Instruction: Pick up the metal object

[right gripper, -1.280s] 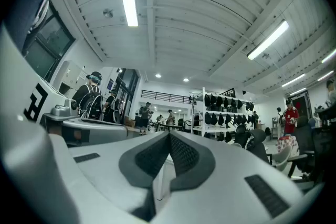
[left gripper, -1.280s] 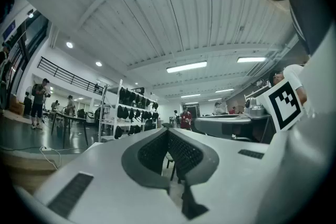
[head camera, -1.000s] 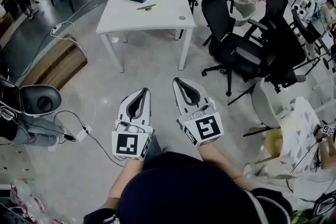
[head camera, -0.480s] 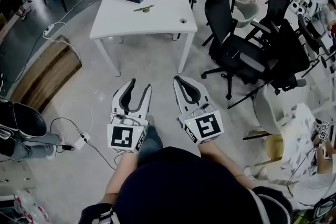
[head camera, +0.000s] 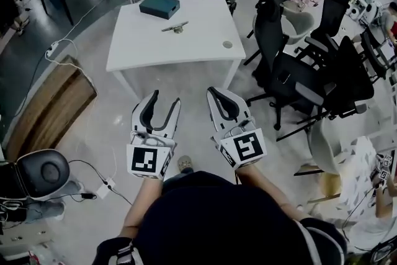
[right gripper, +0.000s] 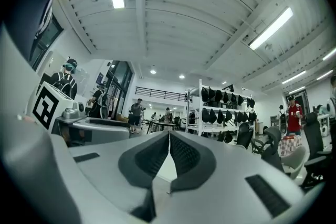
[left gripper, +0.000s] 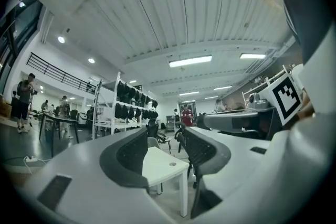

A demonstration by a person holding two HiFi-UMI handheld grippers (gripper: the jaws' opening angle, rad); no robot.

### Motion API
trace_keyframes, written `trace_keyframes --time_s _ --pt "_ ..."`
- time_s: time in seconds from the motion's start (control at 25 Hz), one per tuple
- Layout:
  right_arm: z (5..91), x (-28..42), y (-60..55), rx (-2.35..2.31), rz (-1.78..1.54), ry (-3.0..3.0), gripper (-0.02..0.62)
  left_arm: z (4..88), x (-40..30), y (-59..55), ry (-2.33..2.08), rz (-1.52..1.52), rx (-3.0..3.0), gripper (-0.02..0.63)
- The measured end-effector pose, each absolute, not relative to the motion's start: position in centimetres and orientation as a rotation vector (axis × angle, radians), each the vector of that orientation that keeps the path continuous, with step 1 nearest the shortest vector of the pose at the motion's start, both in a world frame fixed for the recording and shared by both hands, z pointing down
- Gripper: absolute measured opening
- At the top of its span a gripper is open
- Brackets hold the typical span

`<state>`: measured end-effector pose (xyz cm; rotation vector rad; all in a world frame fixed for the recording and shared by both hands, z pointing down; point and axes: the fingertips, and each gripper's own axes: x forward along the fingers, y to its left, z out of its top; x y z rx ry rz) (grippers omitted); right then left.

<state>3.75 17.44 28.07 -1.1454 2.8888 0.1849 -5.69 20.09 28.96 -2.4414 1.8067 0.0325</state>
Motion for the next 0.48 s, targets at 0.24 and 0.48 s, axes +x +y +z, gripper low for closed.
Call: trace_keyframes --time_s 0.24,0.48 --pt "29.5 1.6 13.4 -1.239 0.162 2.882 0.028 29.8 -8.9 15.3 1.782 0.06 -2.474 0.202" --pt "30.3 0.6 10.7 -1.276 0.134 2.886 0.028 31.0 -10.0 13.1 1.786 0.064 -2.523 0.202"
